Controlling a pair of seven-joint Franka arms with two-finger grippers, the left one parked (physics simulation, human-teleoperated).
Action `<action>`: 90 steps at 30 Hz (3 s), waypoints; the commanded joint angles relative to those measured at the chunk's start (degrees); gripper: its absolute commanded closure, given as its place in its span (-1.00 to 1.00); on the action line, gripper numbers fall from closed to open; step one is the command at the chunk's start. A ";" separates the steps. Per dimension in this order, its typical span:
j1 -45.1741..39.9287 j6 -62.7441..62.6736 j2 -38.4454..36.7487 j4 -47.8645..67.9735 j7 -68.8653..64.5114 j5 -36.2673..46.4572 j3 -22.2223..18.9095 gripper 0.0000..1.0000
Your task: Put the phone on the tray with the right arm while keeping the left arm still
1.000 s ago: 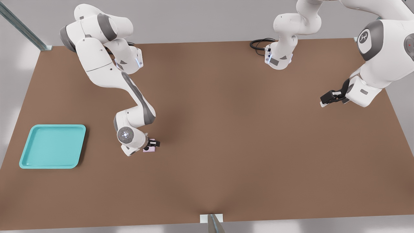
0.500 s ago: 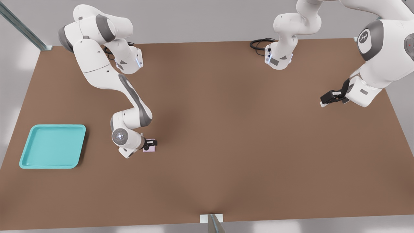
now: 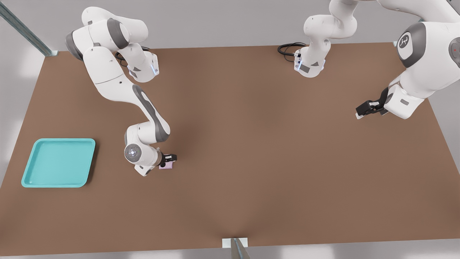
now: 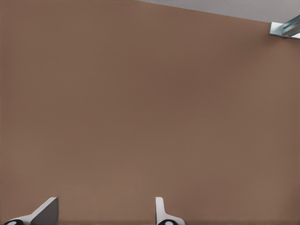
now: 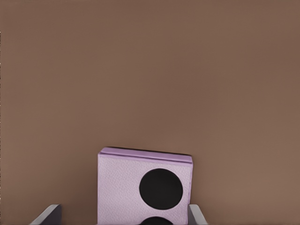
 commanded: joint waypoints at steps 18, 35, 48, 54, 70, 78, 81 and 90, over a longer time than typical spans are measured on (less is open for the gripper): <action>-0.41 2.27 -0.52 -0.15 2.96 0.98 -0.72 -1.00; 0.20 7.02 0.53 -2.79 3.58 0.90 -0.72 -1.00; -0.33 6.14 -1.93 -2.62 3.05 0.81 -0.81 -0.55; -9.81 2.18 -9.40 -3.76 -3.35 0.63 -0.63 -0.55; -52.01 6.66 -11.25 -10.96 -38.08 -3.50 11.32 -0.58; -50.51 7.03 -10.89 -6.57 -38.17 -4.99 10.62 -1.00; -32.26 -15.45 -20.38 5.53 -10.60 -11.85 8.87 -1.00; -4.02 -46.95 -22.93 28.94 -2.57 -6.40 -12.06 -1.00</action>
